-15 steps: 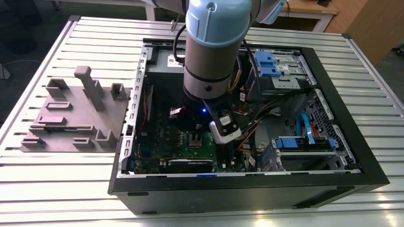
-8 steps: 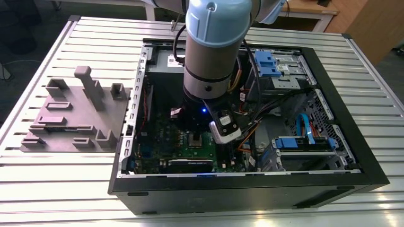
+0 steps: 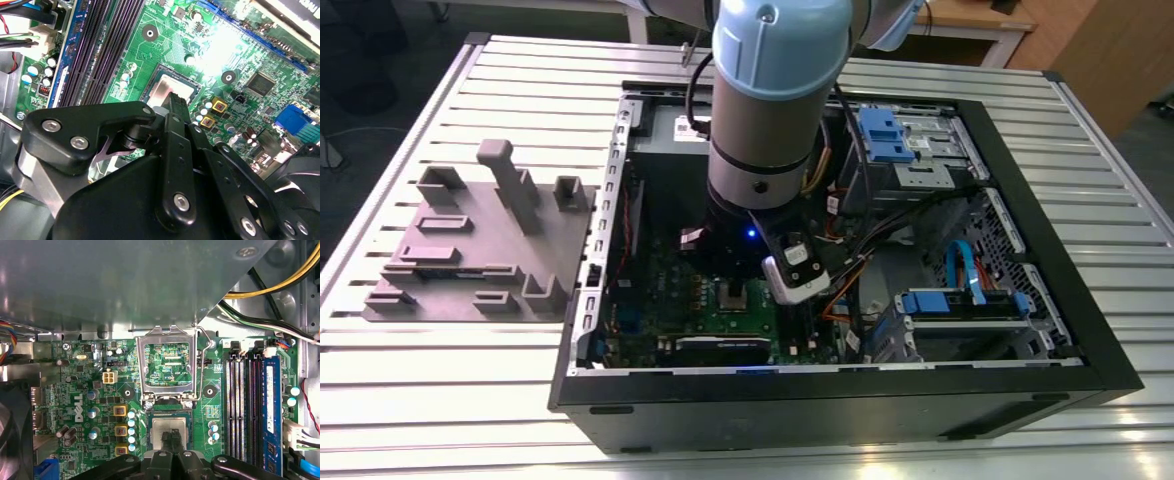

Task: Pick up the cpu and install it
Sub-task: 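Close the cpu cover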

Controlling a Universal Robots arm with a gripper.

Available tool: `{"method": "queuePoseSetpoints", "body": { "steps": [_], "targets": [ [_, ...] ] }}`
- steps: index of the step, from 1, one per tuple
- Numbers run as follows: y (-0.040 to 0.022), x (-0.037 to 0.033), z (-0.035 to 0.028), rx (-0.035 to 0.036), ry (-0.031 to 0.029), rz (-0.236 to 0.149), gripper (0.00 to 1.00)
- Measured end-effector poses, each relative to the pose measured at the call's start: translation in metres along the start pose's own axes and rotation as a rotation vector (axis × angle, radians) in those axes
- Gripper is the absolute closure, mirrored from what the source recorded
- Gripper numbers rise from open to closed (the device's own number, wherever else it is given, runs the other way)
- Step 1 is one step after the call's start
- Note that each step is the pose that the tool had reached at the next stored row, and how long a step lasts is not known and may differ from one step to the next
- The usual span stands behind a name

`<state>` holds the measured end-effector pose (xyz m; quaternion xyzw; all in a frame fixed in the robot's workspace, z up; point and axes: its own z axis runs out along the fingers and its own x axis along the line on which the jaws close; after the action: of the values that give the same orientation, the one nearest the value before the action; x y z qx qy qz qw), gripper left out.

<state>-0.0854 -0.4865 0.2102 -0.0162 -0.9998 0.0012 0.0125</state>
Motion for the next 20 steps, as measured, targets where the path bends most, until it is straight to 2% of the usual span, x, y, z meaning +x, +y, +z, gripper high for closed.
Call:
{"method": "queuePoseSetpoints", "body": {
  "steps": [5, 9, 14, 20],
  "targets": [
    [0.0, 0.0, -0.0003, -0.0002, 0.0, 0.0, 0.89],
    [0.0, 0.0001, -0.0038, 0.0, 0.0001, 0.0, 0.89],
    [0.0, 0.0003, -0.0122, -0.0001, 0.0, 0.0, 0.89],
    [-0.0001, 0.0007, -0.0279, 0.0001, 0.0001, 0.0, 0.89]
  ]
}}
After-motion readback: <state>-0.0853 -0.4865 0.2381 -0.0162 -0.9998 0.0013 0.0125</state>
